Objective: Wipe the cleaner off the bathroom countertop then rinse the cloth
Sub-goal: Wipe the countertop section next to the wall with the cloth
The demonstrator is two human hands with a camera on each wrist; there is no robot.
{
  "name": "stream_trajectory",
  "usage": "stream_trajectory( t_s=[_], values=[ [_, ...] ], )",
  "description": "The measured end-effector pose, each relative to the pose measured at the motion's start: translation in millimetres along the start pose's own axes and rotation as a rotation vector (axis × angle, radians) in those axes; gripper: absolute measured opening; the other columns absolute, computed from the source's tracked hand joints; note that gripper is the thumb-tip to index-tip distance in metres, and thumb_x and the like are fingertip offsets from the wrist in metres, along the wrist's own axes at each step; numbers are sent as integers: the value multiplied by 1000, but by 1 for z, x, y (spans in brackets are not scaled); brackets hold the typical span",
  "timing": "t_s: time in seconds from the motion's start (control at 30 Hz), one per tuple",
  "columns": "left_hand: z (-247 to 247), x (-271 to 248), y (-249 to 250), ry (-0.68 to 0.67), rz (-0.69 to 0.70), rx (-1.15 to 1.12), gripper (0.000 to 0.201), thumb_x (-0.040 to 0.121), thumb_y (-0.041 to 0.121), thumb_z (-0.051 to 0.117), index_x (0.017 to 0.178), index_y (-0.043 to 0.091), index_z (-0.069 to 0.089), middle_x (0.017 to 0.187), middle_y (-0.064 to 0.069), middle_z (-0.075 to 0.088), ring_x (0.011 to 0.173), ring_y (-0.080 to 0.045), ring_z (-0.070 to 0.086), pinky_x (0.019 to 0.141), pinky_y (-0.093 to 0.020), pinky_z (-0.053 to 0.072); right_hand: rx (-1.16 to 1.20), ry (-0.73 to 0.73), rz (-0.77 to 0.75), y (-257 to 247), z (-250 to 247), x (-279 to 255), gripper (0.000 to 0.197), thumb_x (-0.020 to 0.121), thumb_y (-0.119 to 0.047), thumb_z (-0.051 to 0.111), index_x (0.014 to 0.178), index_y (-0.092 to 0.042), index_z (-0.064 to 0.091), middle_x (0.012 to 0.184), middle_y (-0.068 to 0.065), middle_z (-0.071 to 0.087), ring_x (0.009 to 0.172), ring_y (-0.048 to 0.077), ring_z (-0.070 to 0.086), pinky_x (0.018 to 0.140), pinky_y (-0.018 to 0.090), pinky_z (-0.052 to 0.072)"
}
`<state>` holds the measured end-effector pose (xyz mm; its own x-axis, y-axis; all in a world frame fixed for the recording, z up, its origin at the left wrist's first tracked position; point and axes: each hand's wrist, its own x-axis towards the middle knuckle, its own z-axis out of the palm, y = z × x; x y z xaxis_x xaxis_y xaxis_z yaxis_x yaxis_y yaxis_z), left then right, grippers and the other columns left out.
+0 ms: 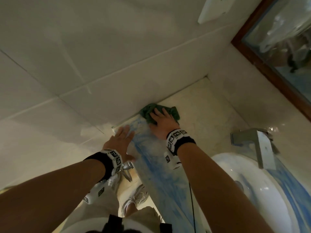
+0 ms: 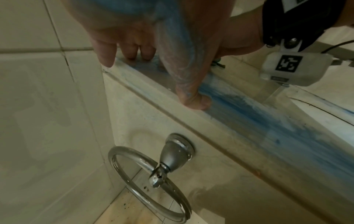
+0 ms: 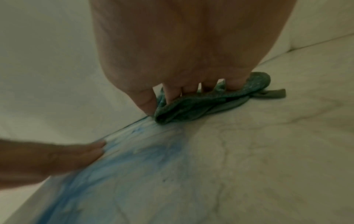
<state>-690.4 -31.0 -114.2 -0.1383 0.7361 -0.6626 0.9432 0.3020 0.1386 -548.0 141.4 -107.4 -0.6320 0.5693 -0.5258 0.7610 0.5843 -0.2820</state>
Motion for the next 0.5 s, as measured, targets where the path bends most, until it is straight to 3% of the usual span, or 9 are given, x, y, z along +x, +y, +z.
stream_trajectory(
  t_s=[0.27,0.5],
  values=[
    [4,1,-4,30,40,-7,115,78,70,61,155,23,-10,159,-1,-24,148,-21,-16,120,-45,16,221,79,304,74,34,-92,54,104,-43,29,155,-32,17,163,-9,-2,150,24,-5,121,44,3],
    [0,0,-6,8,61,38,116,76,75,58,154,23,-10,160,-3,-22,149,-25,-14,121,-46,12,274,85,398,26,89,-147,56,102,-43,32,155,-30,17,163,-7,-1,150,27,-6,122,46,2]
  ],
)
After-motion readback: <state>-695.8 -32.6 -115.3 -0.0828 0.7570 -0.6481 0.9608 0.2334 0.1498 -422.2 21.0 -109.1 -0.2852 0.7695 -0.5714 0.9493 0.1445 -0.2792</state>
